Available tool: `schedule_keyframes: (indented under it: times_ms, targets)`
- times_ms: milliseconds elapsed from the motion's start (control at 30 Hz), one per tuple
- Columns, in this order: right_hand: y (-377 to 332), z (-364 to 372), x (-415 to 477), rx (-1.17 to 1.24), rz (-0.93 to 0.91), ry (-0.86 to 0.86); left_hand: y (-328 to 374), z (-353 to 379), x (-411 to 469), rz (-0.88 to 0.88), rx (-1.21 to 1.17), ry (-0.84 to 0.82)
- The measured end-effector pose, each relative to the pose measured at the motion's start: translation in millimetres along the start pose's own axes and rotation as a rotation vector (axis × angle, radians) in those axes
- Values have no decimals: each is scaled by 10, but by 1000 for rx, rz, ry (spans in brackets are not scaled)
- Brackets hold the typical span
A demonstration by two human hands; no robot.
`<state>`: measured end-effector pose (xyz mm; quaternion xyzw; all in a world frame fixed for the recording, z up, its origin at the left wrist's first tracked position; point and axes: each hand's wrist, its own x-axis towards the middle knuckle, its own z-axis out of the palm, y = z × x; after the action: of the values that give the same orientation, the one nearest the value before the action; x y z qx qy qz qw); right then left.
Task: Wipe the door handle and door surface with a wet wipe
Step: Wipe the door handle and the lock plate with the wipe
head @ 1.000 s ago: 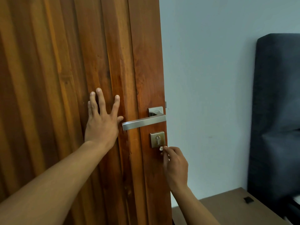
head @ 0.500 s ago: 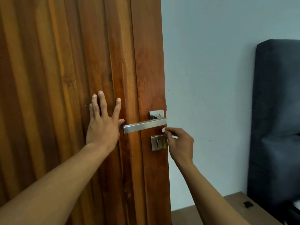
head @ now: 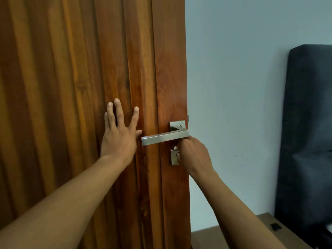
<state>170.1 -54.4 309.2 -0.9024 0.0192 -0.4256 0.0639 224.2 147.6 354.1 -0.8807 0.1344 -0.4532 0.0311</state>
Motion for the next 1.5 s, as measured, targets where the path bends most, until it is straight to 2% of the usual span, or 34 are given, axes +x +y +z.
schedule_keyframes:
  times_ms: [133,233,333,467,633,733,833,933,1100,1267,1367,1433,1500]
  targets:
    - [-93,-89,44,-69,-143,-143,-22,20,-15,-5,10,4]
    - [20,-59,18,-28,-166,-131,0,9,-5,-1,3,-5]
    - [215,-38,6,-13,-94,-71,9,11,5,3,5,-6]
    - [368,50,-119,89,0,-76,-31,38,-9,-11,-2,20]
    - [421,126,-239,415,144,101,-2,28,14,9,-13,26]
    - [387,164,-231,384,26,102,-2,20,15,6,-8,24]
    - [381,209,-281,234,-64,100,-6,47,-1,-1,-13,32]
    - [369,247,-327,232,-29,154,4,52,3,1,-24,41]
    - [304,338,-357,408,103,101,-11,66,15,-5,-6,45]
    - [328,472,-599,156,-77,111,-17,94,2,-8,-14,51]
    - [340,508,-641,108,-96,120,-9,78,5,2,-24,48]
    - [312,472,-632,151,-66,138,-12,65,3,3,-21,47]
    - [287,441,-640,273,10,83,-14,66,-7,5,-22,45]
